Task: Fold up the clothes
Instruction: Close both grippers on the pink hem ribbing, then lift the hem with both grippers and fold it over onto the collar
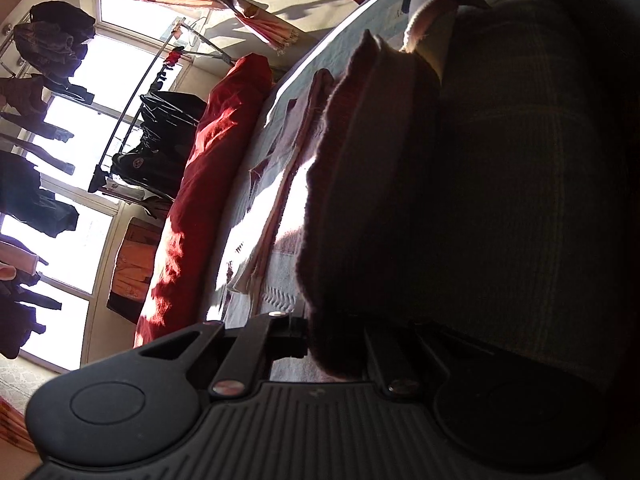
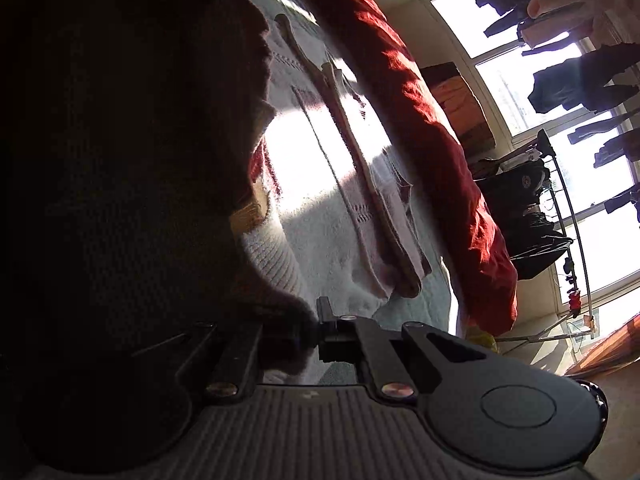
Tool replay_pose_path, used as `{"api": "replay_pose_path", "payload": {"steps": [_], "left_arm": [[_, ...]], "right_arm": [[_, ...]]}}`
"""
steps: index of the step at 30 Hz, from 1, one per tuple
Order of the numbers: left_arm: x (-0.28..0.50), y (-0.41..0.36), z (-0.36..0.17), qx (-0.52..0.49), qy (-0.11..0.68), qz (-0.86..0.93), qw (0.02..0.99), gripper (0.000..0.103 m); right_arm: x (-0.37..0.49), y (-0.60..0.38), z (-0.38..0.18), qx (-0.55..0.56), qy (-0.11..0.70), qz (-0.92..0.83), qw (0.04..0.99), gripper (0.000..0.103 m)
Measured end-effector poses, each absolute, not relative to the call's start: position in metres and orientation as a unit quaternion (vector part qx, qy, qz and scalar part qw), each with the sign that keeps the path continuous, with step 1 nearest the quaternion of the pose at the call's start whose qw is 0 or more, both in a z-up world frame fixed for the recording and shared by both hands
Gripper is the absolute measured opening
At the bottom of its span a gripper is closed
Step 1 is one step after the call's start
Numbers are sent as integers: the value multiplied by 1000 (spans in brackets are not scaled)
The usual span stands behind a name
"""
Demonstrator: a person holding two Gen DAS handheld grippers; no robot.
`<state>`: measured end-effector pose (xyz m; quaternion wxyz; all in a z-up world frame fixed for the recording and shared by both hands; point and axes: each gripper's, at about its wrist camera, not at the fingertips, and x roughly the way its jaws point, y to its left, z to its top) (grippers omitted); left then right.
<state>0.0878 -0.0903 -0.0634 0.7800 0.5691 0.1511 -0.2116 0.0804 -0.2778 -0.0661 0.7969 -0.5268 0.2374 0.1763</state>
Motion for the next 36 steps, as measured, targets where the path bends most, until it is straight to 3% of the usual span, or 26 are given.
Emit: {"api": "replay_pose_path", "payload": {"steps": [36], "left_arm": [[340, -99, -53, 565, 129, -140, 803, 5]], "right_arm": [[343, -287, -55, -516, 176, 107, 832, 8]]}}
